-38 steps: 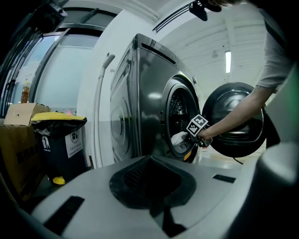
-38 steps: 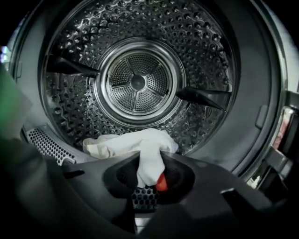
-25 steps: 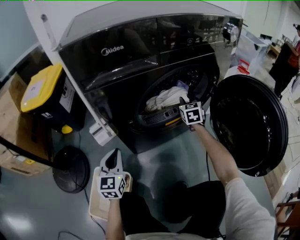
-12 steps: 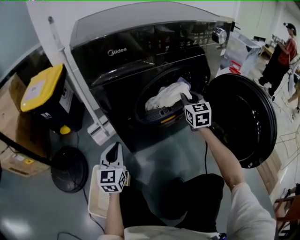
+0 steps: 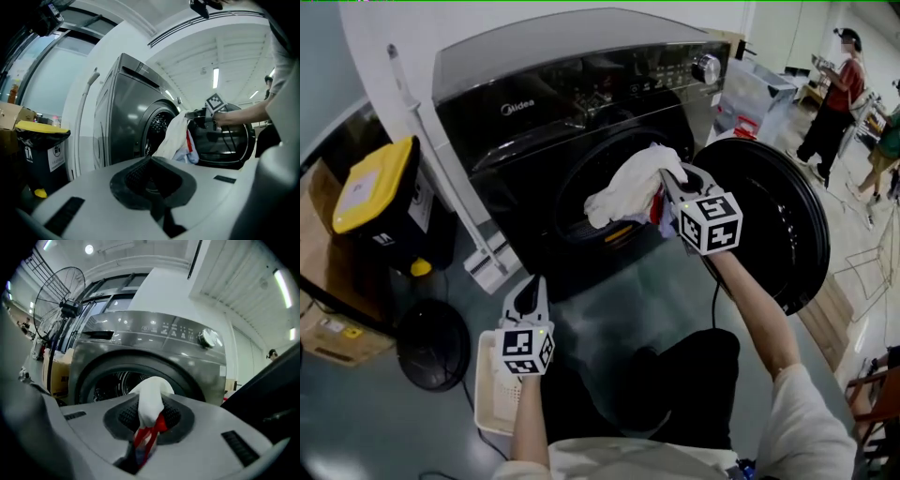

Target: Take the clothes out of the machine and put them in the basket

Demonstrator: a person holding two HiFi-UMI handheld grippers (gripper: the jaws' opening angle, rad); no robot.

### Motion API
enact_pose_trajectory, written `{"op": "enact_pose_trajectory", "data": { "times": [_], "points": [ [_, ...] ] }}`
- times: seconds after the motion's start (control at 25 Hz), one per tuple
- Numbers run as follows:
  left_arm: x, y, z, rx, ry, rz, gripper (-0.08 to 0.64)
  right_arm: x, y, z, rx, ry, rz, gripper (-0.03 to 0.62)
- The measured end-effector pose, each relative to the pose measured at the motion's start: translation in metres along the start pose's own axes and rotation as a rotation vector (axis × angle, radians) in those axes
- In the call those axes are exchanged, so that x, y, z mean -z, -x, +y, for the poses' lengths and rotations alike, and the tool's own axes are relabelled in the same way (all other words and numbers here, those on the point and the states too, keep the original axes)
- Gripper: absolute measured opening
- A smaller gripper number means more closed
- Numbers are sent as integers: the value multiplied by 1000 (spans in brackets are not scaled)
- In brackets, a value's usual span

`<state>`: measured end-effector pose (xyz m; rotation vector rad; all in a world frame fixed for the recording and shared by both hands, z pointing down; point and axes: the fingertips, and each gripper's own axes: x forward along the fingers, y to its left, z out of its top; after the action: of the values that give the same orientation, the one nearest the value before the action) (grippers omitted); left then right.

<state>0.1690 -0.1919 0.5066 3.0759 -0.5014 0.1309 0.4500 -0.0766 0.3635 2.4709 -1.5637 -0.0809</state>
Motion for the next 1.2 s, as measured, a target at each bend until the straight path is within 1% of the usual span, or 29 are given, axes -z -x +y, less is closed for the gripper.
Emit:
{"op": "enact_pose_trajectory", "data": {
  "times": [0.2,0.36,0.52,0.64,0.8,1.0,1.2],
  "points": [
    [-18,0,-5,25,-5,-31,18,-27,34,5,-6,36,-21,63],
    [-24,4,-9,32,-2,-45,18,-44,58,10,-19,55,-46,63],
    [-25,12,-7,22,2,-52,18,-60,69,23,-48,58,-76,63],
    [-24,21,-3,12,1,-49,18,-69,75,40,-86,47,-98,63],
    [-24,30,10,-13,7,-52,18,-81,79,85,-184,71,-138,63],
    [-20,47,30,-66,-1,-42,18,-103,81,153,-356,86,-210,63],
    [-17,80,65,-160,6,-41,18,-127,78,213,-501,83,-272,63]
  ]
}}
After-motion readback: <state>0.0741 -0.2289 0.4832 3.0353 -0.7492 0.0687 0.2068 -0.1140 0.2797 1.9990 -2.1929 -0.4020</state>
